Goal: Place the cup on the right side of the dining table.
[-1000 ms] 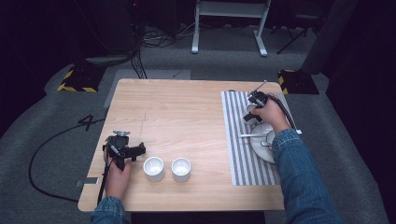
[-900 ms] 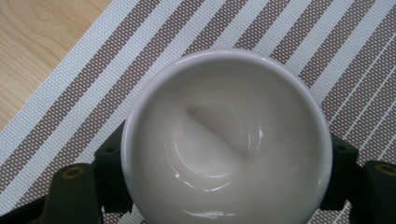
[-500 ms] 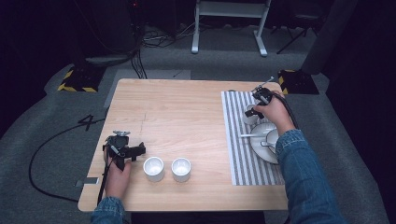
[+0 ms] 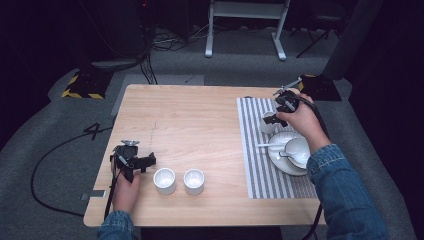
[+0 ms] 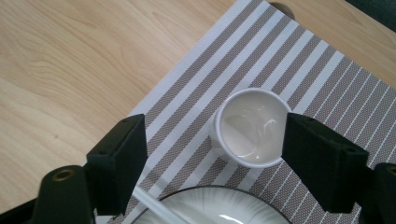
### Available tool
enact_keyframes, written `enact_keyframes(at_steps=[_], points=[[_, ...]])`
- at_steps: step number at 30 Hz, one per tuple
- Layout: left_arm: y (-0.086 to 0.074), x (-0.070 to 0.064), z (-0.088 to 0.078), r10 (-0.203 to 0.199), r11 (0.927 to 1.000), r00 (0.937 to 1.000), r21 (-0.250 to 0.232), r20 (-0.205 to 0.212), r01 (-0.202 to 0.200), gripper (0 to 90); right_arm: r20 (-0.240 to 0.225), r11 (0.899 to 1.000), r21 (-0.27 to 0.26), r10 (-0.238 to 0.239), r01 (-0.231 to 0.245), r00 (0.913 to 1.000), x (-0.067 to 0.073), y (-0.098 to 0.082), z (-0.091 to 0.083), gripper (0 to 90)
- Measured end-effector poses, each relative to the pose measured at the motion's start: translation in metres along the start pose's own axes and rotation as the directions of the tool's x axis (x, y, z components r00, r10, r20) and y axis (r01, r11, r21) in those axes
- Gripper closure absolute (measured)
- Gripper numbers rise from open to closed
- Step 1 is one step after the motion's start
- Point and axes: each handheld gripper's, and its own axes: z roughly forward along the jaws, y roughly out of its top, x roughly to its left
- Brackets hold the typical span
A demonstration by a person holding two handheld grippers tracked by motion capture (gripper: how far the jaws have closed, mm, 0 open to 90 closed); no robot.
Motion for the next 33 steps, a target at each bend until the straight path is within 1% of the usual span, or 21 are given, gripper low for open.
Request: enact_keyframes(at_steps=[5, 12, 17, 23, 27, 28, 33], points=[[0.0, 0.0, 0.0, -0.001, 1.0, 1.0, -0.001, 0.0, 0.001, 0.2, -0.015, 1.0, -0.02, -0.024, 0.024, 0.9996, 0.016, -0.001, -0.017, 22.1], [0.0, 0.0, 0.0, -0.003, 1.0, 1.0, -0.002, 0.0, 0.003, 0.2, -0.015, 0.996, -0.065, -0.056, 0.055, 0.9983, 0.036, -0.006, -0.043, 22.1], [0.0, 0.0, 0.0, -0.004, 1.0, 1.0, -0.003, 0.0, 0.004, 0.2, -0.016, 0.992, -0.08, -0.097, 0.095, 0.9952, 0.051, -0.016, -0.058, 22.1], [0.0, 0.0, 0.0, -0.003, 1.0, 1.0, -0.003, 0.0, 0.003, 0.2, -0.023, 0.988, -0.099, -0.124, 0.121, 0.992, 0.066, -0.031, -0.072, 22.1], [0.0, 0.0, 0.0, -0.004, 1.0, 1.0, -0.003, 0.0, 0.004, 0.2, -0.022, 0.985, -0.114, -0.13, 0.127, 0.9913, 0.072, -0.041, -0.081, 21.9], [0.0, 0.0, 0.0, -0.004, 1.0, 1.0, -0.003, 0.0, 0.004, 0.2, -0.024, 0.986, -0.118, -0.12, 0.117, 0.9924, 0.073, -0.045, -0.084, 21.9], [0.0, 0.0, 0.0, -0.004, 1.0, 1.0, -0.003, 0.0, 0.004, 0.2, -0.021, 0.983, -0.149, -0.115, 0.11, 0.9932, 0.077, -0.061, -0.093, 21.7]])
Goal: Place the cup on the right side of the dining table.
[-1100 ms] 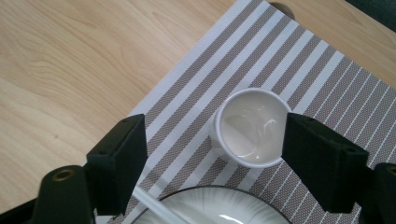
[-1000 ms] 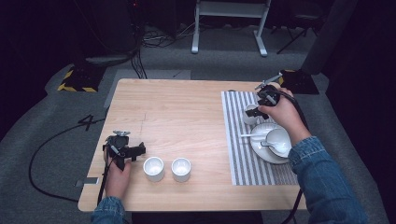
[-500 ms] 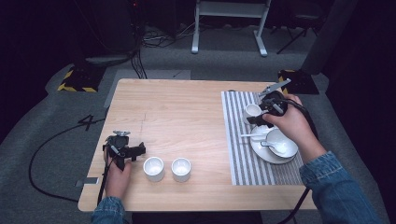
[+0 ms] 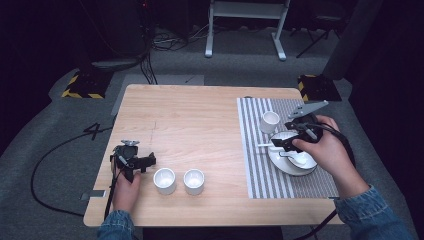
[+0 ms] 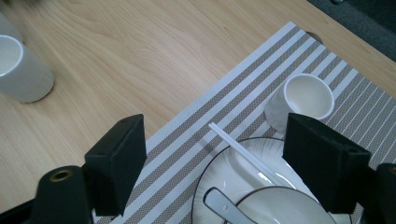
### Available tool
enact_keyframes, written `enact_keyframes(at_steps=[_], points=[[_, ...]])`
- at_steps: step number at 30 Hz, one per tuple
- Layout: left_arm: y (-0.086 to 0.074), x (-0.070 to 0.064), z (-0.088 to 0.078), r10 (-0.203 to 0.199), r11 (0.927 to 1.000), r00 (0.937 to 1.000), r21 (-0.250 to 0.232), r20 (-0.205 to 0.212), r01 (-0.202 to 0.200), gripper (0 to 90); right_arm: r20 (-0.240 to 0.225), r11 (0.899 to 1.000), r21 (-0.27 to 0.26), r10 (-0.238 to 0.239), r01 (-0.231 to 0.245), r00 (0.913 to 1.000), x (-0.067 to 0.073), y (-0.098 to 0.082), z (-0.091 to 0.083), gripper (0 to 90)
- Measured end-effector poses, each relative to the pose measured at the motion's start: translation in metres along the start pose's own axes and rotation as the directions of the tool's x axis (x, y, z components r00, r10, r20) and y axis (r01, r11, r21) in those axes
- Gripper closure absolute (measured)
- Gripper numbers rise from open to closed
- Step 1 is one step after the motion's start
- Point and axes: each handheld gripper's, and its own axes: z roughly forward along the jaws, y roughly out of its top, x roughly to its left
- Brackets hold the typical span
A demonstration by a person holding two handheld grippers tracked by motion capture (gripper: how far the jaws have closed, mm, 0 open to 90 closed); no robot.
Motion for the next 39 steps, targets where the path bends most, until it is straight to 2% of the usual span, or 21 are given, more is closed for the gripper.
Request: enact_keyframes(at_steps=[9, 17, 30, 36, 39], points=[[0.0, 0.0, 0.0, 0.003, 1.0, 1.0, 0.002, 0.0, -0.003, 0.2, 0.002, 1.0, -0.027, 0.002, -0.002, 1.0, 0.014, -0.029, -0.01, 21.6], [0.0, 0.0, 0.0, 0.002, 1.0, 1.0, 0.002, 0.0, -0.002, 0.2, -0.02, 0.999, -0.039, 0.004, -0.005, 0.9998, 0.027, -0.05, -0.008, 21.5], [0.0, 0.0, 0.0, 0.003, 1.0, 1.0, 0.002, 0.0, -0.003, 0.2, -0.041, 0.999, -0.046, -0.012, 0.01, 0.9991, 0.046, -0.083, 0.012, 21.4], [0.0, 0.0, 0.0, 0.001, 1.0, 1.0, 0.001, 0.0, -0.001, 0.2, -0.052, 0.996, -0.087, -0.019, 0.014, 0.9985, 0.054, -0.096, 0.026, 20.5], [0.0, 0.0, 0.0, 0.0, 1.0, 1.0, 0.0, 0.0, 0.0, 0.2, -0.047, 0.993, -0.119, 0.004, -0.01, 0.9989, 0.06, -0.102, 0.034, 20.3]])
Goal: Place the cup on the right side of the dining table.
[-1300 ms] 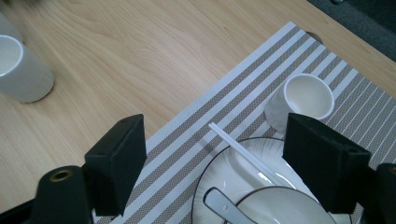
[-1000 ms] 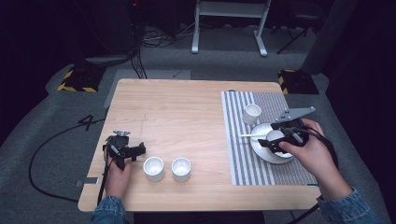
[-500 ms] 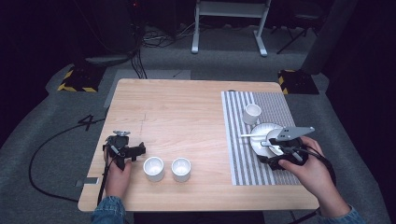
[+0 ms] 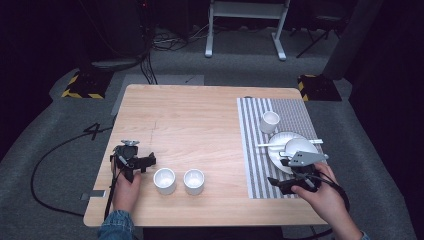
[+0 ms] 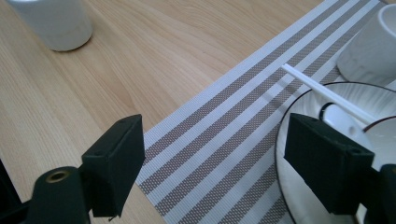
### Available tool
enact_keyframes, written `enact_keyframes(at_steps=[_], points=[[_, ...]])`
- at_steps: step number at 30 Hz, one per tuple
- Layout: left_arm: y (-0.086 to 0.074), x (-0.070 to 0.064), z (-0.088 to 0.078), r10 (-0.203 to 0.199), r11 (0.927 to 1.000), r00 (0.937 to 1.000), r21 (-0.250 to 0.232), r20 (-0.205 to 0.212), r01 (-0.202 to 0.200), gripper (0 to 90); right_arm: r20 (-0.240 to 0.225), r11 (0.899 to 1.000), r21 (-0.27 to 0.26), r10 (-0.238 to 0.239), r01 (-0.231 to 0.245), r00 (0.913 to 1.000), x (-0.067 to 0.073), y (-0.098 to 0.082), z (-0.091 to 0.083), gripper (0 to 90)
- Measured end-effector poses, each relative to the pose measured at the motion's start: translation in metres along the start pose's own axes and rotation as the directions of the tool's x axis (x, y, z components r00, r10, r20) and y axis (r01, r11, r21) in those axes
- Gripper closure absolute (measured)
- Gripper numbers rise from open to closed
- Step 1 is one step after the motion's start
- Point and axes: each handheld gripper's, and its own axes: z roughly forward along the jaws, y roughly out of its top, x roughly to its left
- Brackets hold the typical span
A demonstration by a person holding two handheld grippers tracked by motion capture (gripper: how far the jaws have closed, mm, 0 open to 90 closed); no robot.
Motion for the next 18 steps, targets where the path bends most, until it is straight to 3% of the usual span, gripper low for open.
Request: enact_keyframes(at_steps=[18], points=[[0.0, 0.0, 0.0, 0.0, 1.0, 1.0, 0.0, 0.0, 0.0, 0.2, 0.019, 0.999, 0.025, -0.022, 0.021, 0.9996, 0.011, -0.038, 0.035, 19.3]])
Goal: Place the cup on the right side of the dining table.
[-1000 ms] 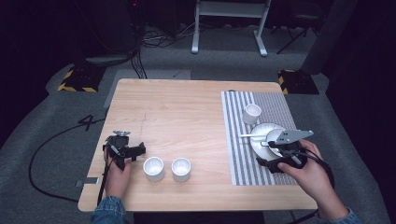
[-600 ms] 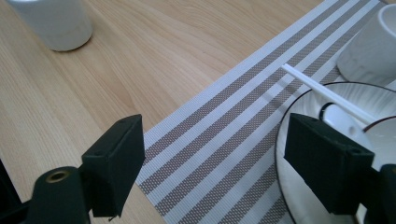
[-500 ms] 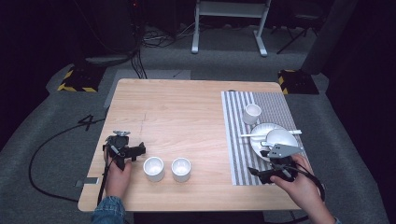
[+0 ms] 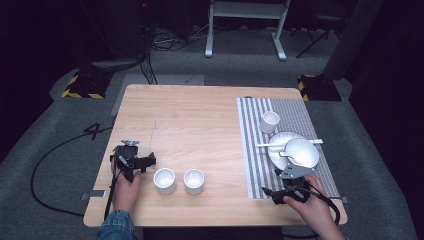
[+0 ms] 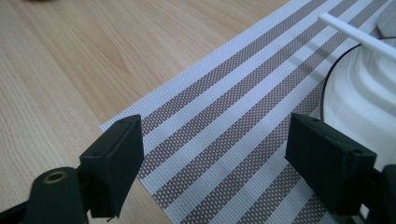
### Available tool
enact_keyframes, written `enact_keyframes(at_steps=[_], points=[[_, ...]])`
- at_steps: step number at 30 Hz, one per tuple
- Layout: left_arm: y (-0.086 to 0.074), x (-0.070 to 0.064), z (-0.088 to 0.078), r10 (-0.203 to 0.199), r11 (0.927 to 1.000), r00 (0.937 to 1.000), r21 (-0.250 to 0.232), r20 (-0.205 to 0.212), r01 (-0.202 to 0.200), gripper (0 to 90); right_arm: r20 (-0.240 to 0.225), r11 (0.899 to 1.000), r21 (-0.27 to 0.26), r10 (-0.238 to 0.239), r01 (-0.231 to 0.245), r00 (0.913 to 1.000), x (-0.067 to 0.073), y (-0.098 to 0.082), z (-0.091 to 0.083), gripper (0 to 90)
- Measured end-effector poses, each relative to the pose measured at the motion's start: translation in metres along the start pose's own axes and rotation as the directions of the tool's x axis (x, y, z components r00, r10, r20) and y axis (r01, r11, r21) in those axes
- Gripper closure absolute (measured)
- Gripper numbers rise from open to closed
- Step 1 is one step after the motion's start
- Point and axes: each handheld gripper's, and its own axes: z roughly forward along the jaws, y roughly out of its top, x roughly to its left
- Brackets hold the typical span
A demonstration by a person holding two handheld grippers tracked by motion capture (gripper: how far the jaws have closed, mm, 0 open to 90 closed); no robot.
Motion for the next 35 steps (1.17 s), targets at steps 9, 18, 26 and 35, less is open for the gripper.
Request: enact_keyframes(at_steps=[9, 18, 26, 35], points=[[0.0, 0.0, 0.0, 0.0, 1.0, 1.0, 0.0, 0.0, 0.0, 0.2, -0.004, 1.0, -0.017, -0.012, 0.012, 0.9999, 0.005, -0.013, 0.009, 18.8], [0.0, 0.0, 0.0, 0.002, 1.0, 1.0, 0.001, 0.0, -0.002, 0.2, 0.005, 0.999, -0.032, -0.033, 0.034, 0.9994, 0.008, -0.019, 0.019, 18.6], [0.0, 0.0, 0.0, 0.0, 1.0, 1.0, 0.0, 0.0, 0.0, 0.2, -0.012, 0.998, -0.049, 0.043, -0.044, 0.999, 0.004, -0.027, 0.024, 15.4], [0.0, 0.0, 0.0, 0.003, 1.0, 1.0, 0.002, 0.0, -0.003, 0.2, -0.022, 0.997, -0.04, 0.071, -0.072, 0.9972, 0.003, -0.027, 0.024, 15.1]])
